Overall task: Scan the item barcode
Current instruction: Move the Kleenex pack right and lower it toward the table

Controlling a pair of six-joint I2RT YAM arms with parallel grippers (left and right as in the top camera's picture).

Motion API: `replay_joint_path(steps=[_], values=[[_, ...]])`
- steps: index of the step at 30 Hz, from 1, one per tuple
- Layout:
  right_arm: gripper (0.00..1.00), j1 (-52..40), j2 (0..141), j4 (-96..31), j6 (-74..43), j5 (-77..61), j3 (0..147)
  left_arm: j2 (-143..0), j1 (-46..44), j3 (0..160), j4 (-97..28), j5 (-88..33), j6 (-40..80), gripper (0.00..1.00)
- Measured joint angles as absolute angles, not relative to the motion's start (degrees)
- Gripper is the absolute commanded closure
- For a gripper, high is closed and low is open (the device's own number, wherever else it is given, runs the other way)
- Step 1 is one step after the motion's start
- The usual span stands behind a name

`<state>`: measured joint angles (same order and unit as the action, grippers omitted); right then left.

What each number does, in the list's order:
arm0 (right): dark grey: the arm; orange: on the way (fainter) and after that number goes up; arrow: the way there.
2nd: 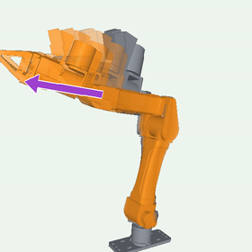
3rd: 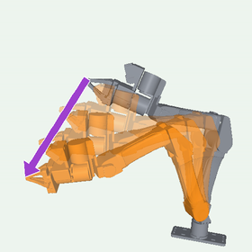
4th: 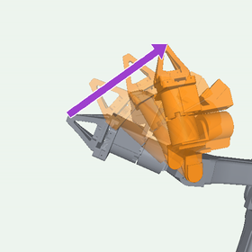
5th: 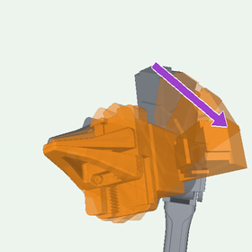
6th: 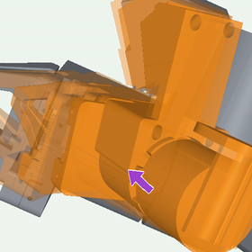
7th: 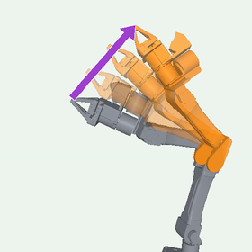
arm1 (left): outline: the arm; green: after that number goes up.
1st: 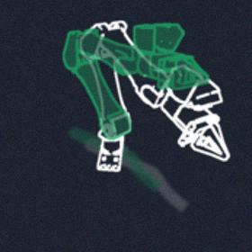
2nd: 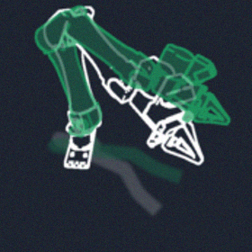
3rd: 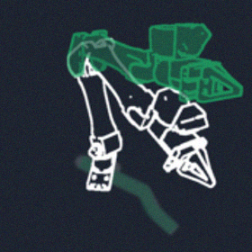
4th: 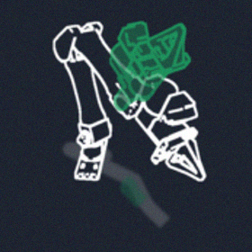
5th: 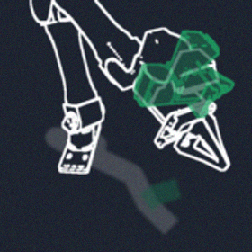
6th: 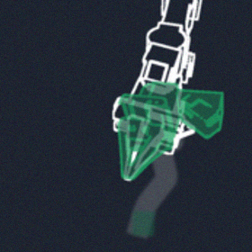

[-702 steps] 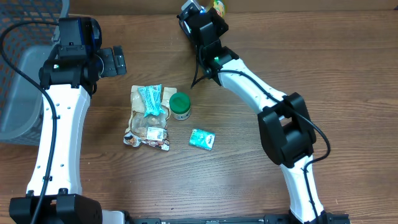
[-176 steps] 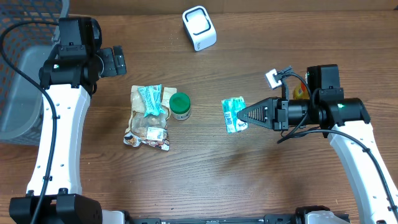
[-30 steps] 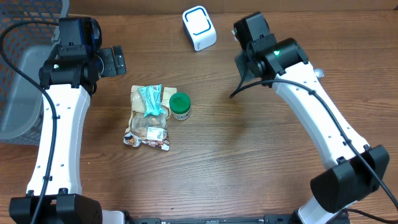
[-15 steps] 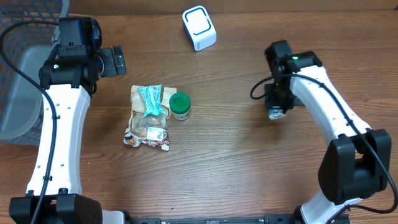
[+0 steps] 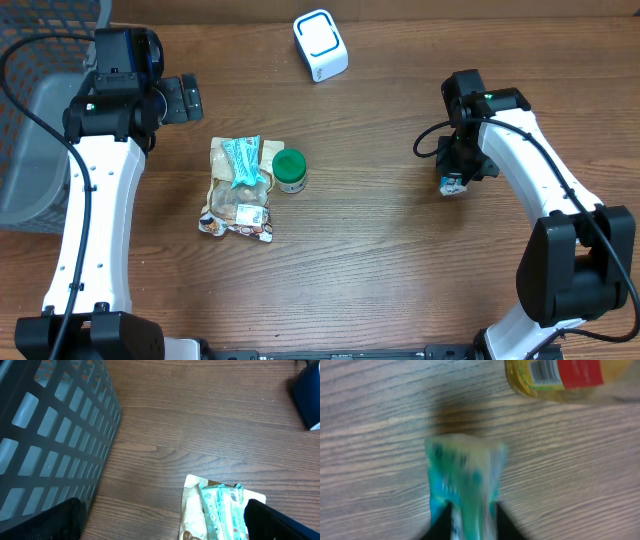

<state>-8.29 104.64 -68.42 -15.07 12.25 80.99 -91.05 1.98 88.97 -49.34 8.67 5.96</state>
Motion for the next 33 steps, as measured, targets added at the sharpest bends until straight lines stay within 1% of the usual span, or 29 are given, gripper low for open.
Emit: replay_joint_path(steps=[1,3,4,8,10,17,20,28,33], values=[[0.48,-8.27,104.64,-68.42,-14.96,12.25,80.99,-91.05,1.98,88.97,-49.34,8.67,5.96,0.00],[0.30,-8.29,104.64,-68.40,-15.40,12.16,80.99,-91.05,1.98,88.97,-49.34,8.67,5.96,0.00],[0.23,-8.27,104.64,-68.38,-15.42,12.21,80.99,-91.05,1.98,88.97,-49.36,8.67,5.96,0.00],[0.05,-8.29,104.64,-68.34,-15.25,12.16,80.99,-91.05,1.98,88.97,-49.34,8.67,5.98,0.00],[0.00,-8.29,104.64,-68.40,-15.18,12.16,80.99,-91.05,1.98,88.97,-49.34,8.67,5.96,0.00],[0.00,-8.29,104.64,-68.64,-16.36,12.05,81.01,-91.05,1.98,88.97,-49.34,8.67,5.96,0.00],[0.00,-8.40,104.66,-71.53,-16.82,10.79,82.46,-91.05,1.98,88.97,-49.36,8.67,5.96,0.00],[0.00,-11.25,104.86,-79.99,-17.98,5.74,98.02,-91.05,1.98,88.97,-49.34,8.64,5.96,0.01],[0.00,-16.32,104.86,-79.90,-19.07,2.09,101.47,-91.05,1.98,88.97,-49.34,8.67,5.96,0.01]])
